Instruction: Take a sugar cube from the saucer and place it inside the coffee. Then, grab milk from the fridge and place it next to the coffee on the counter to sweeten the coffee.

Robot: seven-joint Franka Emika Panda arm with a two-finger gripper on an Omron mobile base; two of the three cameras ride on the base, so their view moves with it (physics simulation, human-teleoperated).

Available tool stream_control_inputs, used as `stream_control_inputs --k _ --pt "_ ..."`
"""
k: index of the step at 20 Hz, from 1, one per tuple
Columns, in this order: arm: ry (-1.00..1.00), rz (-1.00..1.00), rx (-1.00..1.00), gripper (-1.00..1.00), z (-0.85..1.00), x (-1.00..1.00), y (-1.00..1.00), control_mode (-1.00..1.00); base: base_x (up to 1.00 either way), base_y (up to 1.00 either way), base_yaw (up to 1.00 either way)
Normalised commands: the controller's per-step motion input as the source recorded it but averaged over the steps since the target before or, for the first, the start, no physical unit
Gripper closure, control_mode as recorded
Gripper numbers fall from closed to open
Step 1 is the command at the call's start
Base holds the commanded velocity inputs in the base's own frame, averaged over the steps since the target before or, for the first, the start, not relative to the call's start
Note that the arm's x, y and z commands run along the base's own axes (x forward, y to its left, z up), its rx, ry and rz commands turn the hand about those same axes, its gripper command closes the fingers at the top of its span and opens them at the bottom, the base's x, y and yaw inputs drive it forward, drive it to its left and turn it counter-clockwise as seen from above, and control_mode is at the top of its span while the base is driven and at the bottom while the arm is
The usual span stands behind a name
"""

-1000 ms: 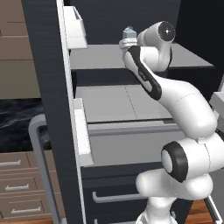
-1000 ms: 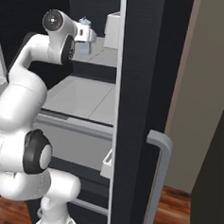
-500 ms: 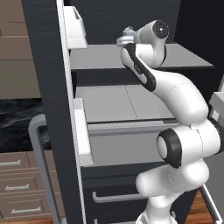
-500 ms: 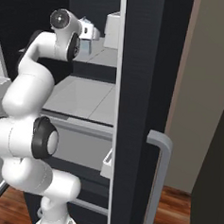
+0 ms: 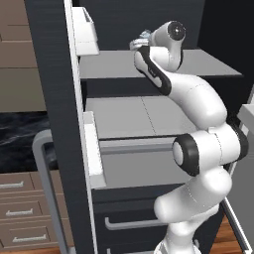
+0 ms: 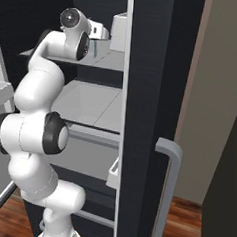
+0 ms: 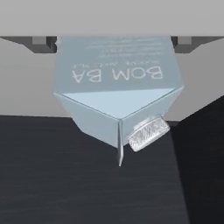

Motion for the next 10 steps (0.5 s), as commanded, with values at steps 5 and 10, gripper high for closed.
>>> stream_control_inputs --k 5,10 --pt "0.0 0.0 0.0 -1.0 0.0 0.31 0.0 -1.0 0.0 0.0 0.0" --pt "0.0 0.0 0.0 -1.0 0.0 0.24 0.04 -1.0 0.0 0.0 0.0"
